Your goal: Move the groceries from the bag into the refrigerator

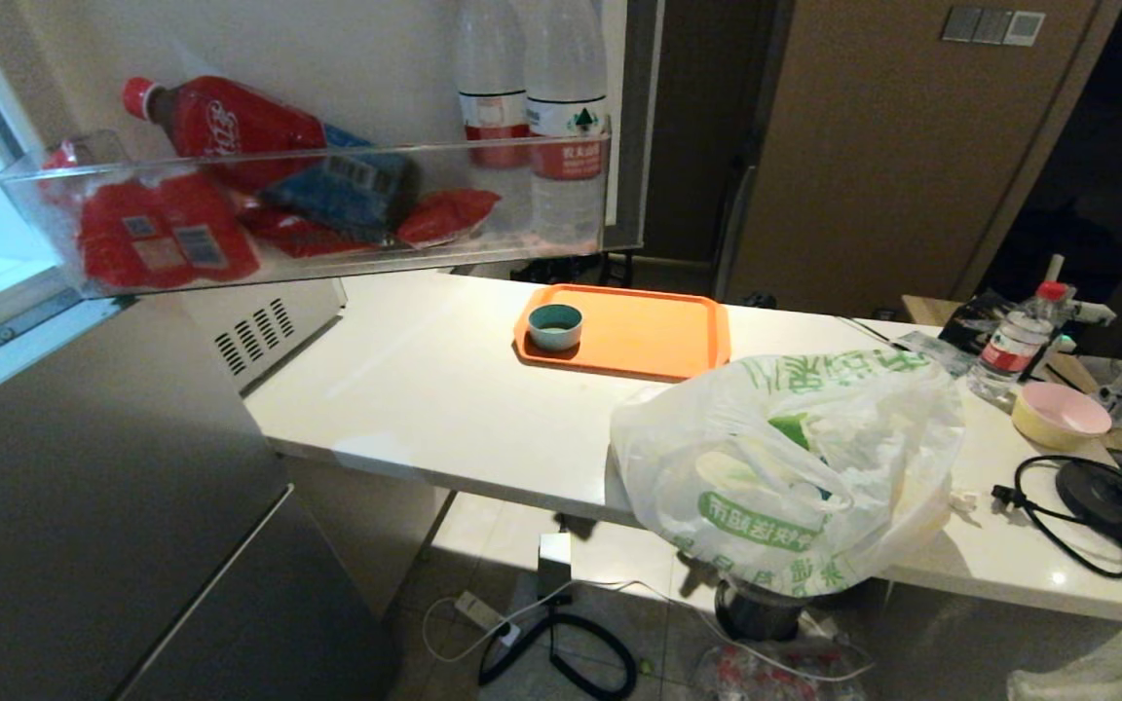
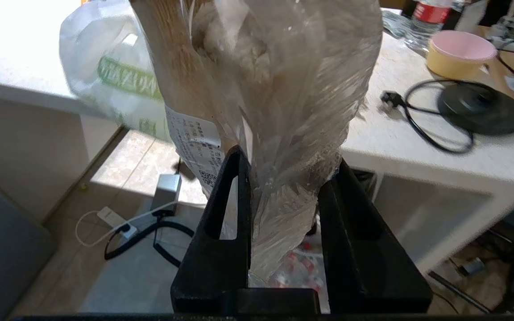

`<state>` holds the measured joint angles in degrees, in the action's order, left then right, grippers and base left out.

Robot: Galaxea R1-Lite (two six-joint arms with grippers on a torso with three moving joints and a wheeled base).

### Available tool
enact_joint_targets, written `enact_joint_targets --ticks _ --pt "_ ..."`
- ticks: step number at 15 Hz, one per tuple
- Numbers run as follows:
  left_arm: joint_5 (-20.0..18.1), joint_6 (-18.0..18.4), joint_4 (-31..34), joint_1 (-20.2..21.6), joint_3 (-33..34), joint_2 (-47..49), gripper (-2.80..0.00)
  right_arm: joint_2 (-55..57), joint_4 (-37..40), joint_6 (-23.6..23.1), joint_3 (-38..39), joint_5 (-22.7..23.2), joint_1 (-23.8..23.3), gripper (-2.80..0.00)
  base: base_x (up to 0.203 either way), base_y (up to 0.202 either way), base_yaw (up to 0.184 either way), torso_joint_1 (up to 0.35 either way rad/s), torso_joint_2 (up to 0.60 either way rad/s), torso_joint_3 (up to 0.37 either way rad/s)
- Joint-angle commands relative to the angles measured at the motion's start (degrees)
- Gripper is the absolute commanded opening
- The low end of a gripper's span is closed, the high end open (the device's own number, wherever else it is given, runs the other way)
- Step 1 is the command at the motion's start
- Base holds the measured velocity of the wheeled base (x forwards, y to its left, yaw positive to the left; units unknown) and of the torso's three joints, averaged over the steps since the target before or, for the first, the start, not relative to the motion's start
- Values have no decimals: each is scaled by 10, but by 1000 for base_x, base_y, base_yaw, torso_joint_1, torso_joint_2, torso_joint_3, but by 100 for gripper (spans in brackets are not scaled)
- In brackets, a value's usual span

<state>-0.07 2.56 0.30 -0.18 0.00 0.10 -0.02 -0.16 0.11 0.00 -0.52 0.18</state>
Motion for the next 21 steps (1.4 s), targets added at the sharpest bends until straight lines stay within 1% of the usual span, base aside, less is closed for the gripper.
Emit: enact_joint_targets --ticks 1,21 --pt "0 0 0 0 0 0 -280 1 0 0 0 0 1 -280 -115 0 -1 -2 -2 2" --pt "0 -3 -1 0 0 0 -280 1 -2 1 0 -1 0 -280 0 0 0 2 0 0"
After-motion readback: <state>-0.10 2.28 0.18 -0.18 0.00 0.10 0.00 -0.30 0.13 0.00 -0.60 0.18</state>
